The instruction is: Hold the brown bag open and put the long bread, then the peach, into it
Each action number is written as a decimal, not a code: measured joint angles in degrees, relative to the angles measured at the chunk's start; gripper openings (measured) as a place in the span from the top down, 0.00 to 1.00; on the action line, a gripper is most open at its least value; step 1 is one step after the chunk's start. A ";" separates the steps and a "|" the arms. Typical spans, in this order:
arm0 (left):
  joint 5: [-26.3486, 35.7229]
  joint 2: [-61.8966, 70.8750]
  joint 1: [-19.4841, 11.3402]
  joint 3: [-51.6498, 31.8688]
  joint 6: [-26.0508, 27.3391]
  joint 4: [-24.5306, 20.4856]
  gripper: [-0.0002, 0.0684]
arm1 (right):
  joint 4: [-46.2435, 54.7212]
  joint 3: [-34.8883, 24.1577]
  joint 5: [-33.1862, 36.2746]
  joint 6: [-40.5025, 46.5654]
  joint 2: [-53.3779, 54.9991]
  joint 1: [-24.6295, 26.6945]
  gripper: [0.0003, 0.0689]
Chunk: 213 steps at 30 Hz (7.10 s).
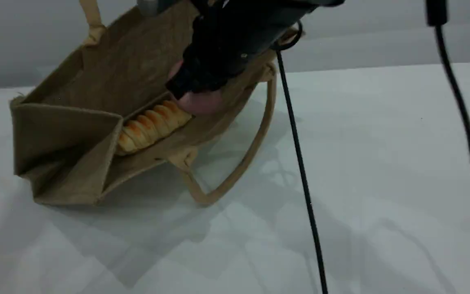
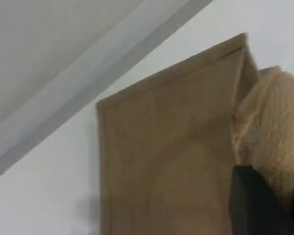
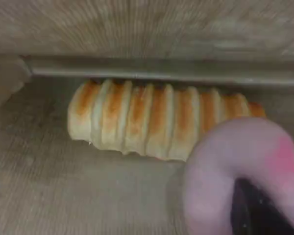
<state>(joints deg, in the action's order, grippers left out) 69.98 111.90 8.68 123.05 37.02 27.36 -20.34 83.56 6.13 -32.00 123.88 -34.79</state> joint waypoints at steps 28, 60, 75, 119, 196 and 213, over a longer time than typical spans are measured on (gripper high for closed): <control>0.00 0.00 0.04 0.00 -0.21 1.12 0.87 | -6.36 0.31 14.01 2.26 -10.41 6.52 0.16; -0.05 -0.62 0.04 -0.05 -3.46 -0.33 0.25 | -5.80 0.31 32.18 4.16 -29.02 28.60 0.16; 0.11 -16.73 -0.01 -0.90 -27.21 -18.32 0.24 | 1.73 0.31 49.84 20.67 -50.13 28.60 0.16; -0.08 -105.28 0.04 -82.44 -27.47 -15.31 0.24 | 6.14 -41.62 63.78 20.25 -115.58 28.54 0.15; -7.81 -107.52 -10.14 -93.93 -29.00 -22.55 0.24 | 8.53 -54.25 55.79 17.95 -123.88 32.57 0.15; -7.72 -111.90 -10.07 -93.93 -29.00 -22.67 0.24 | 8.50 -54.25 55.79 17.95 -123.88 33.76 0.16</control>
<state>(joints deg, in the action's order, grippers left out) 62.26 0.00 -1.39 29.12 8.02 4.69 -11.83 29.31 61.92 -14.04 0.00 -1.03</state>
